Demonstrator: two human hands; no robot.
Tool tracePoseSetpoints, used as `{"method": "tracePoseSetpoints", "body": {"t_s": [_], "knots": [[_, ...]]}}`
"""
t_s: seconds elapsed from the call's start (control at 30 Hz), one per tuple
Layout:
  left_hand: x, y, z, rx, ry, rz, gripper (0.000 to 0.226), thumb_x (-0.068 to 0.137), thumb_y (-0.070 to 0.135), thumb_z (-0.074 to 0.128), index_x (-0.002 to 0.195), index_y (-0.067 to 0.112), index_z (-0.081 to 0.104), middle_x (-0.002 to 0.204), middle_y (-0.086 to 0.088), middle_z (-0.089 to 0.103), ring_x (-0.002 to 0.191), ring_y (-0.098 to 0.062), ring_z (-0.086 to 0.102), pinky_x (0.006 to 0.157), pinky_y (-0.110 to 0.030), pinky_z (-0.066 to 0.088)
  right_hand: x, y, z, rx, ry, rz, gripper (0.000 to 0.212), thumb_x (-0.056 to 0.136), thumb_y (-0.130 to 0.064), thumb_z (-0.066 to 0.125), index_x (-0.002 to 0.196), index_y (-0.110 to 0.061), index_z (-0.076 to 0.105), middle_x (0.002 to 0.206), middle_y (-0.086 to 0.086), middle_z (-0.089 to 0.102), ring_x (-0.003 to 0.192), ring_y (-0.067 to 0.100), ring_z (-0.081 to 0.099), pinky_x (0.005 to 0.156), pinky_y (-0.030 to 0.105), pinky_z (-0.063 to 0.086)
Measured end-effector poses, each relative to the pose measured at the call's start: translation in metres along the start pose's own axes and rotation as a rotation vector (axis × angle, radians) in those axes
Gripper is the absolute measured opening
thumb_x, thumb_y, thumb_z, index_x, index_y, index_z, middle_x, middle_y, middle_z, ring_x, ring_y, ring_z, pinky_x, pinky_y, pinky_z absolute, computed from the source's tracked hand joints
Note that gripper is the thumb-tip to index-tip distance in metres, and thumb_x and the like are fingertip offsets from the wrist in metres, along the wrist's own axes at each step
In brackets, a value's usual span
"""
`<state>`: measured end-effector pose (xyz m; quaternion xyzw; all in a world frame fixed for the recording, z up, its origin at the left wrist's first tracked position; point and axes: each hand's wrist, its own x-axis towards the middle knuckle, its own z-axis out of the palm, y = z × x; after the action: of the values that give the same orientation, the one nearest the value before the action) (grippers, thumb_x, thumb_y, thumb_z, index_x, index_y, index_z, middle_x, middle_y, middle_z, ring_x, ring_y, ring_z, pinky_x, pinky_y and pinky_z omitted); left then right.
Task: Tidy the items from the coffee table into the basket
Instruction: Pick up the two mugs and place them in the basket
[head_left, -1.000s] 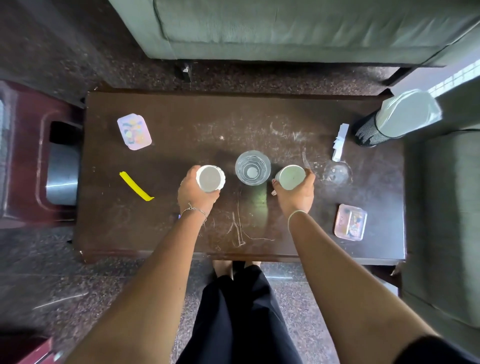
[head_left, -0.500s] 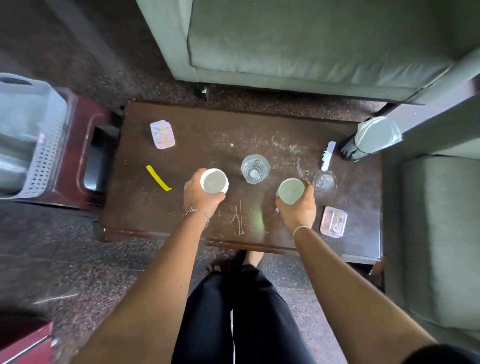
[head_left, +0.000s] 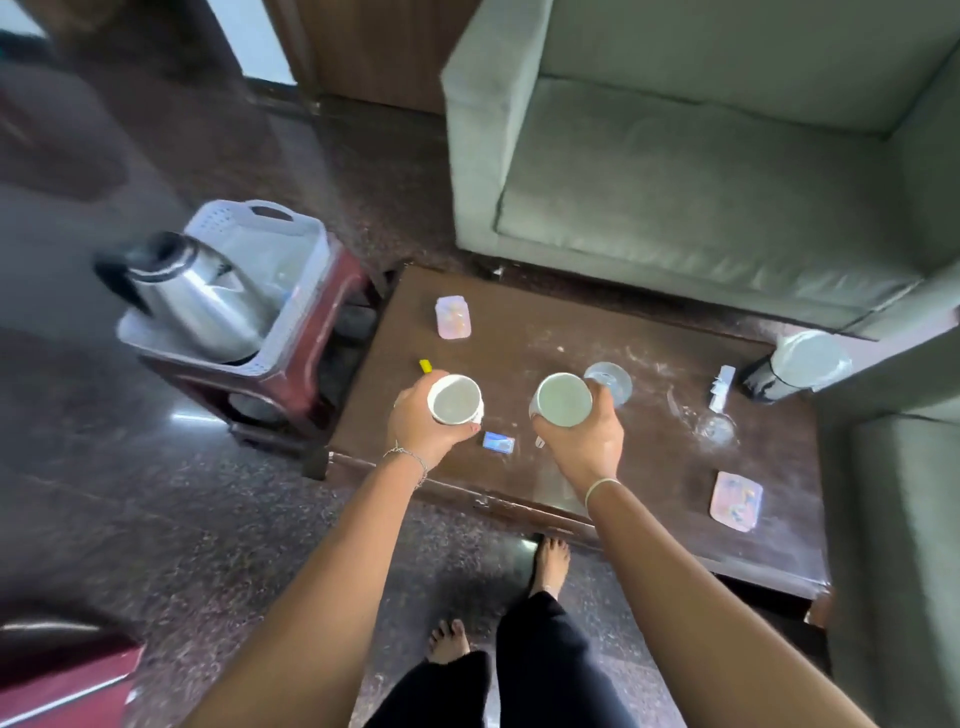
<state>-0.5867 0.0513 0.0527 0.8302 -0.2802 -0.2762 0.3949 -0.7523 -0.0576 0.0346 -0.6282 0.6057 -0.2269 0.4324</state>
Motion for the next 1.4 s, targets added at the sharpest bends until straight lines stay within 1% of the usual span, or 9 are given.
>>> {"method": "tracePoseSetpoints", "body": {"t_s": [0.2, 0.27, 0.4, 0.53, 0.67, 0.8, 0.93, 1.17, 1.4], "knots": [[-0.009, -0.015, -0.084, -0.036, 0.039, -0.002, 0.062, 0.054, 0.026, 0.090, 0.108, 0.031, 0.061, 0.101, 0.011, 0.065, 0.090, -0.012, 0.062, 0.071, -0.029, 0.054, -0.043, -0.057, 0.060, 0.046, -0.113, -0.090, 0.074, 0.056, -0.042, 0.083, 0.122, -0.033, 0.050, 0.107, -0.015, 0.061, 0.099, 0.010, 0.056, 0.086, 0.024, 0.044], [-0.004, -0.018, -0.106, -0.029, 0.046, 0.002, 0.062, 0.055, 0.024, 0.090, 0.110, 0.027, 0.061, 0.102, 0.008, 0.066, 0.095, -0.017, 0.062, 0.078, -0.031, 0.053, -0.047, -0.077, 0.077, 0.044, -0.160, -0.133, 0.066, 0.053, -0.047, 0.081, 0.112, -0.042, 0.051, 0.102, -0.022, 0.062, 0.094, 0.006, 0.057, 0.081, 0.022, 0.048], [0.020, -0.026, -0.140, -0.019, 0.071, -0.014, 0.066, 0.057, 0.022, 0.090, 0.116, 0.022, 0.061, 0.112, 0.002, 0.067, 0.105, -0.022, 0.060, 0.089, -0.038, 0.051, -0.041, -0.114, 0.109, 0.003, -0.233, -0.223, 0.055, 0.054, -0.043, 0.080, 0.100, -0.046, 0.050, 0.092, -0.023, 0.060, 0.083, 0.001, 0.057, 0.067, 0.010, 0.037], [0.055, -0.031, -0.170, -0.019, 0.108, -0.015, 0.063, 0.057, 0.021, 0.090, 0.112, 0.026, 0.060, 0.103, 0.012, 0.061, 0.101, -0.016, 0.058, 0.085, -0.028, 0.045, -0.023, -0.150, 0.143, -0.022, -0.283, -0.253, 0.047, 0.053, -0.038, 0.075, 0.090, -0.051, 0.049, 0.090, -0.025, 0.060, 0.079, -0.008, 0.059, 0.054, 0.004, 0.039], [0.101, -0.028, -0.203, 0.054, 0.116, -0.028, 0.068, 0.058, 0.027, 0.089, 0.118, 0.028, 0.057, 0.104, 0.012, 0.060, 0.100, -0.016, 0.057, 0.082, -0.026, 0.041, -0.001, -0.189, 0.174, -0.005, -0.313, -0.297, 0.053, 0.056, -0.030, 0.082, 0.087, -0.054, 0.047, 0.080, -0.028, 0.056, 0.078, -0.015, 0.053, 0.058, 0.002, 0.037], [0.145, -0.023, -0.235, 0.084, 0.153, -0.046, 0.077, 0.060, 0.028, 0.088, 0.128, 0.024, 0.051, 0.123, 0.003, 0.061, 0.112, -0.020, 0.056, 0.091, -0.027, 0.042, 0.022, -0.223, 0.202, -0.046, -0.376, -0.329, 0.047, 0.055, -0.035, 0.081, 0.083, -0.055, 0.048, 0.076, -0.031, 0.058, 0.079, -0.024, 0.051, 0.061, 0.000, 0.036], [0.187, -0.017, -0.271, 0.109, 0.186, -0.054, 0.080, 0.062, 0.028, 0.088, 0.132, 0.020, 0.049, 0.130, 0.000, 0.058, 0.120, -0.022, 0.053, 0.101, -0.034, 0.041, 0.044, -0.255, 0.234, -0.032, -0.425, -0.330, 0.051, 0.051, -0.049, 0.076, 0.086, -0.067, 0.044, 0.082, -0.032, 0.059, 0.081, -0.003, 0.058, 0.071, 0.018, 0.044], [0.259, -0.027, -0.327, 0.165, 0.182, -0.015, 0.076, 0.064, 0.026, 0.087, 0.130, 0.022, 0.050, 0.130, -0.001, 0.056, 0.118, -0.022, 0.052, 0.091, -0.027, 0.039, 0.079, -0.290, 0.294, -0.068, -0.476, -0.334, 0.067, 0.053, -0.046, 0.081, 0.114, -0.042, 0.051, 0.094, -0.023, 0.060, 0.090, 0.006, 0.060, 0.080, 0.024, 0.047], [0.339, -0.066, -0.373, 0.369, -0.011, 0.057, 0.074, 0.064, 0.026, 0.086, 0.129, 0.025, 0.049, 0.130, 0.000, 0.057, 0.119, -0.026, 0.052, 0.096, -0.036, 0.043, 0.103, -0.312, 0.362, -0.157, -0.441, -0.392, 0.068, 0.061, -0.031, 0.083, 0.121, -0.034, 0.050, 0.107, -0.013, 0.053, 0.101, 0.009, 0.049, 0.086, 0.022, 0.036]]}}
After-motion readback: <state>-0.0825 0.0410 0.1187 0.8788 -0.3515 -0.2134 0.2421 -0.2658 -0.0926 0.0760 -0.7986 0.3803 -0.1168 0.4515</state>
